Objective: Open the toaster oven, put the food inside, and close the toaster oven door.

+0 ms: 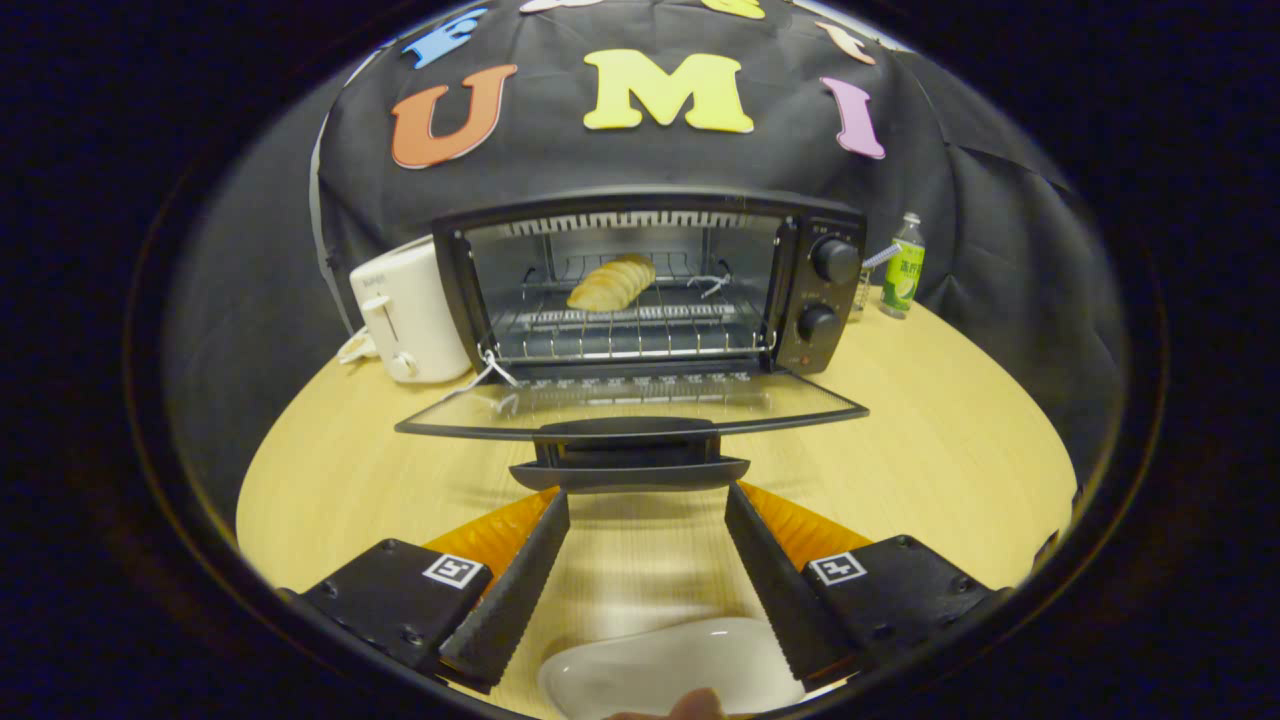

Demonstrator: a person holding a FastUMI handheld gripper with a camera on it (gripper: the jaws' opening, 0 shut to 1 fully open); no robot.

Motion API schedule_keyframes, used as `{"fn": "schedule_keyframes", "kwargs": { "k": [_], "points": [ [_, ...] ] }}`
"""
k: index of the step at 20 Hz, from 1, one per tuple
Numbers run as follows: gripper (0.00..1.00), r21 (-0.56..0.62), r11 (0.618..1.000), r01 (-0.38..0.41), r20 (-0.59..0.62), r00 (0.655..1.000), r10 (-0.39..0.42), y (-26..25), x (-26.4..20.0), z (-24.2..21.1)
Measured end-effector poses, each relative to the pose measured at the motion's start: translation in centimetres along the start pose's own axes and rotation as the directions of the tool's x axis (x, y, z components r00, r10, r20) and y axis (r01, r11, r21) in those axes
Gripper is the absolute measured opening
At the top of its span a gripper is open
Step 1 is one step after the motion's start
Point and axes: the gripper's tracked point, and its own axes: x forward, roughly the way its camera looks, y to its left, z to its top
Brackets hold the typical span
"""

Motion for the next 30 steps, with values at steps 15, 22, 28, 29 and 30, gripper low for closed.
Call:
{"fn": "schedule_keyframes", "kwargs": {
  "k": [15, 22, 28, 29, 30],
  "points": [
    [1.00, 0.042, 0.998, -0.050, 0.228, 0.973, 0.040, 0.7, -3.8, 10.7],
    [1.00, 0.021, 0.999, -0.024, 0.349, 0.937, 0.015, -0.4, -13.8, 16.4],
    [1.00, 0.021, 1.000, 0.024, 0.500, 0.865, -0.031, -2.0, -26.5, 19.8],
    [1.00, 0.027, 0.999, 0.037, 0.516, 0.855, -0.046, -2.2, -28.5, 19.7],
    [1.00, 0.033, 0.998, 0.046, 0.529, 0.847, -0.057, -2.3, -30.2, 19.4]
  ]
}}
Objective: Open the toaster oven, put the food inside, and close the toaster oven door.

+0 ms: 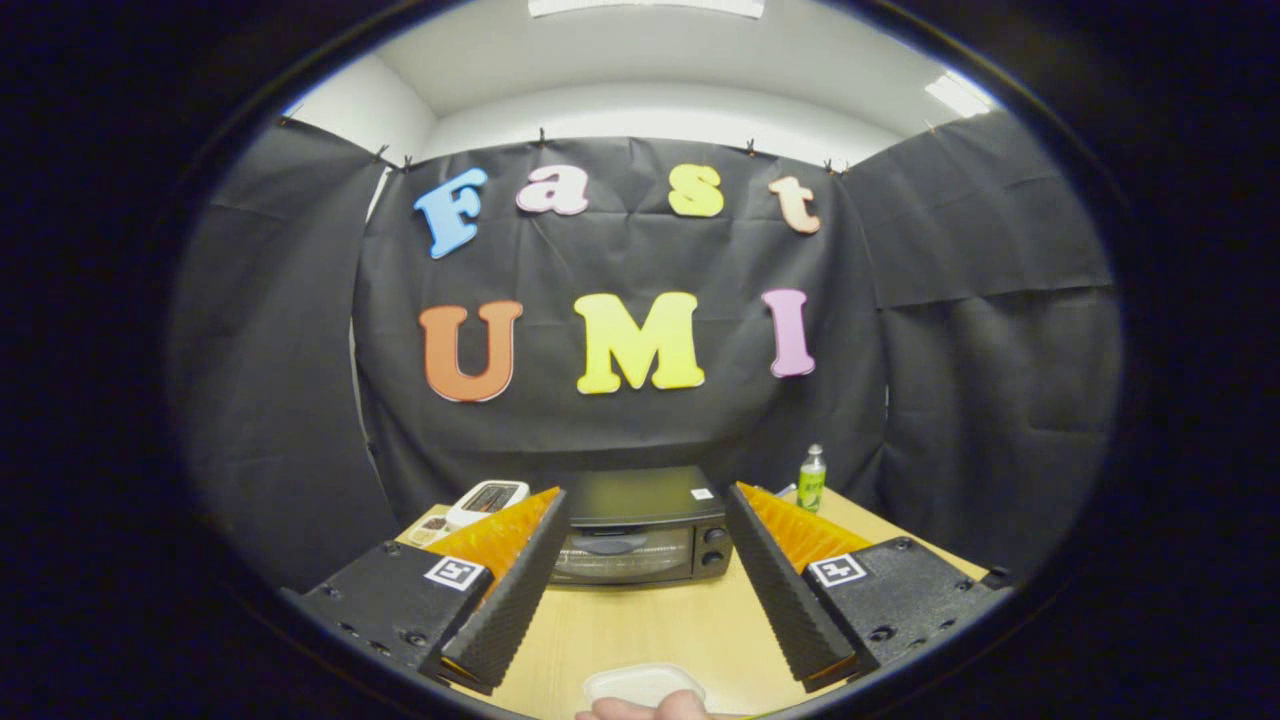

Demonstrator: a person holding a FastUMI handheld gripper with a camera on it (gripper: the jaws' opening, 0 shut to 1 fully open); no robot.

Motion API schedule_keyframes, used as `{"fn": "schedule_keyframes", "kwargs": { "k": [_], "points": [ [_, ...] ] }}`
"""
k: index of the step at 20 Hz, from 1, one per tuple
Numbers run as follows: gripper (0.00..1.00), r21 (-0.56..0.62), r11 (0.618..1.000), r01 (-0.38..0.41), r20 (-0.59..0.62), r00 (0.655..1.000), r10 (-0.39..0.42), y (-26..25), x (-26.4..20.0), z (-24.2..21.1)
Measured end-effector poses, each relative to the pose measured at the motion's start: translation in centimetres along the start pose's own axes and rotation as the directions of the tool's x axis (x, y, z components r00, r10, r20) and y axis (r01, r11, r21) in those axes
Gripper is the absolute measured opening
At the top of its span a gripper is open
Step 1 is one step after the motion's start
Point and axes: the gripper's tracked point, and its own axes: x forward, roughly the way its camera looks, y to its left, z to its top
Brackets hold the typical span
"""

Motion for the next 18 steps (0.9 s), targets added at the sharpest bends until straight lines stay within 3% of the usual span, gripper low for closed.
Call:
{"fn": "schedule_keyframes", "kwargs": {
  "k": [4, 9, 16, 18],
  "points": [
    [1.00, -0.001, 1.000, 0.001, 0.030, 1.000, -0.001, 0.2, -5.5, 0.2],
    [1.00, -0.037, 0.999, 0.016, 0.065, 0.998, -0.014, 1.7, -8.9, -1.5],
    [1.00, -0.008, 1.000, -0.021, 0.064, 0.998, 0.021, 4.3, -9.3, -3.3],
    [1.00, -0.003, 1.000, 0.002, 0.045, 0.999, -0.002, 3.7, -9.0, -3.5]
  ]
}}
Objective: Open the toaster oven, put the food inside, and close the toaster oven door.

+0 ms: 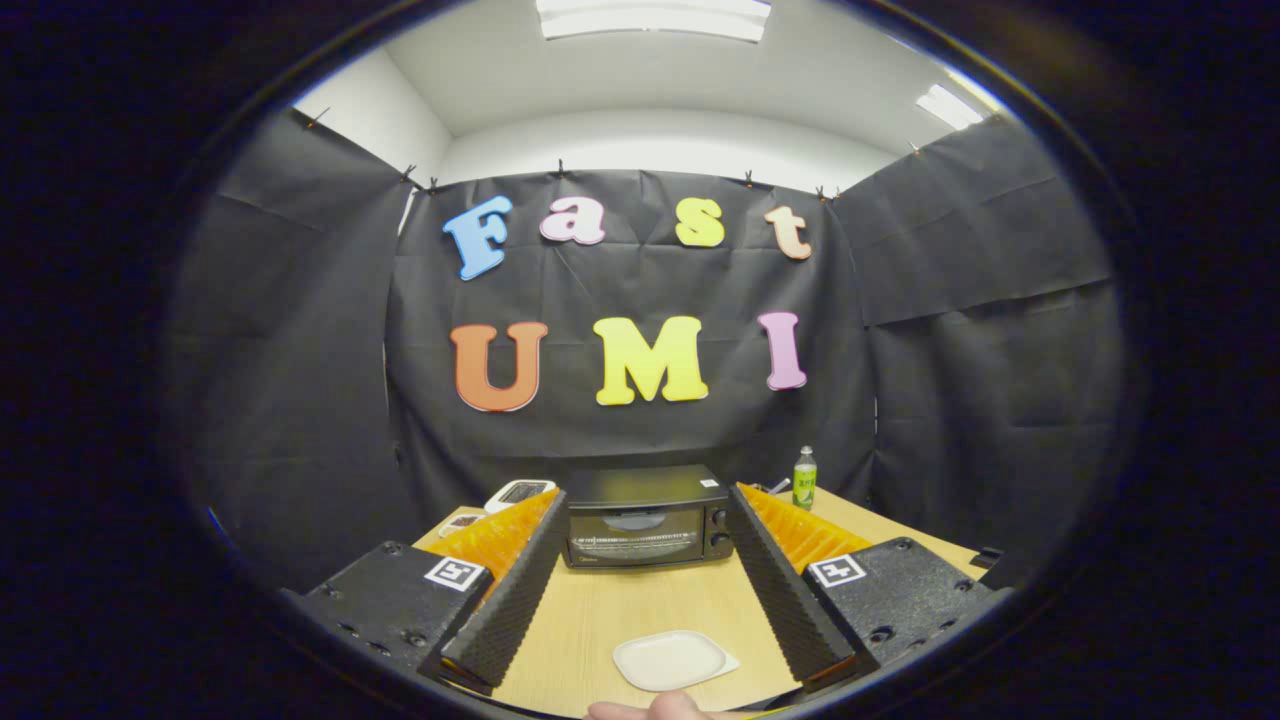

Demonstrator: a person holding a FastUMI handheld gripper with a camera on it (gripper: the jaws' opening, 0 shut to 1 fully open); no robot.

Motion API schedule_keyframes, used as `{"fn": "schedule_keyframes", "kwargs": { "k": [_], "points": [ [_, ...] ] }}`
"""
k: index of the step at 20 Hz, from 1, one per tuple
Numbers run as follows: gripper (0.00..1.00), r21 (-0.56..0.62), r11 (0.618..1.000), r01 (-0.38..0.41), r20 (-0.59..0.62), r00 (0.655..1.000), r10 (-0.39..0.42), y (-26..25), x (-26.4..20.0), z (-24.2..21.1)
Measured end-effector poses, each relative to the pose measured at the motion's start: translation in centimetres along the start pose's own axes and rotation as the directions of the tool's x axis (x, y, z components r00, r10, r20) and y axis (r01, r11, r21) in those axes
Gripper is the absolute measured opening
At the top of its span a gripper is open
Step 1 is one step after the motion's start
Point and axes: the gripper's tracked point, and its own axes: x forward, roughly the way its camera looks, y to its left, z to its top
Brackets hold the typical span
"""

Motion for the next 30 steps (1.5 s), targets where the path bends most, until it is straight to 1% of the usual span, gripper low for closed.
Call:
{"fn": "schedule_keyframes", "kwargs": {
  "k": [5, 9, 12, 19, 22, 26, 30],
  "points": [
    [1.00, -0.040, 0.999, 0.001, -0.003, 1.000, -0.001, 1.3, 0.5, -0.4],
    [1.00, -0.010, 0.999, -0.043, 0.035, 0.998, 0.044, 2.2, 0.3, 0.3],
    [1.00, 0.003, 0.999, -0.033, 0.016, 0.999, 0.033, 1.8, 0.2, -0.2],
    [1.00, 0.035, 0.998, -0.054, -0.008, 0.998, 0.055, 2.1, 0.7, -0.7],
    [1.00, 0.030, 0.998, -0.051, -0.003, 0.999, 0.052, 2.1, 0.8, -0.7],
    [1.00, -0.009, 0.999, -0.038, 0.005, 0.999, 0.038, 1.8, 1.1, -0.9],
    [1.00, 0.009, 0.999, -0.043, -0.015, 0.999, 0.043, 1.9, 1.5, -1.4]
  ]
}}
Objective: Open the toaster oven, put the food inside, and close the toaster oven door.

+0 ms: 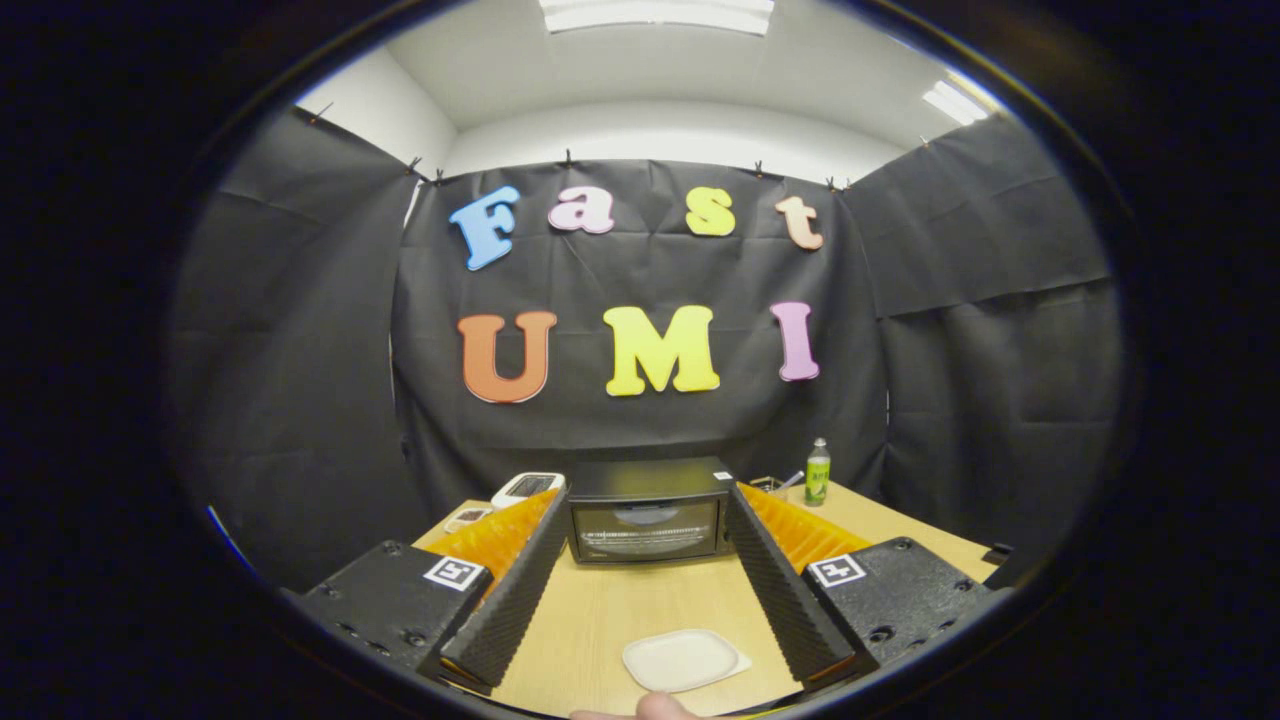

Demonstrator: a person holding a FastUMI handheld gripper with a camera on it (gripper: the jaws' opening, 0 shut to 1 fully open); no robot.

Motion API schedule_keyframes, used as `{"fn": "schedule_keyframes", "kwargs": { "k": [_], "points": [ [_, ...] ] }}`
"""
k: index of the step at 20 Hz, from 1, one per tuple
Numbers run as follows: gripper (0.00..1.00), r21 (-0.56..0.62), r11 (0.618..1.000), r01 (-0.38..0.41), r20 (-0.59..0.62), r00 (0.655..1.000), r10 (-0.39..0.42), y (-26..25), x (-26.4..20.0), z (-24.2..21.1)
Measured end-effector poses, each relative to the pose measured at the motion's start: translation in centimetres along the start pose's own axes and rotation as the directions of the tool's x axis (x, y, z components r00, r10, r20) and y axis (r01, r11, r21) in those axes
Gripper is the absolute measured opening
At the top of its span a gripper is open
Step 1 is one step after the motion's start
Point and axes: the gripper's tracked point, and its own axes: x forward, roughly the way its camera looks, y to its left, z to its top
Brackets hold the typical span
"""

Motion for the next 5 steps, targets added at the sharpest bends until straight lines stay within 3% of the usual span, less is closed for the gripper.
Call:
{"fn": "schedule_keyframes", "kwargs": {
  "k": [5],
  "points": [
    [1.00, 0.027, 1.000, -0.011, -0.016, 1.000, 0.012, 0.05, 0.26, -0.35]
  ]
}}
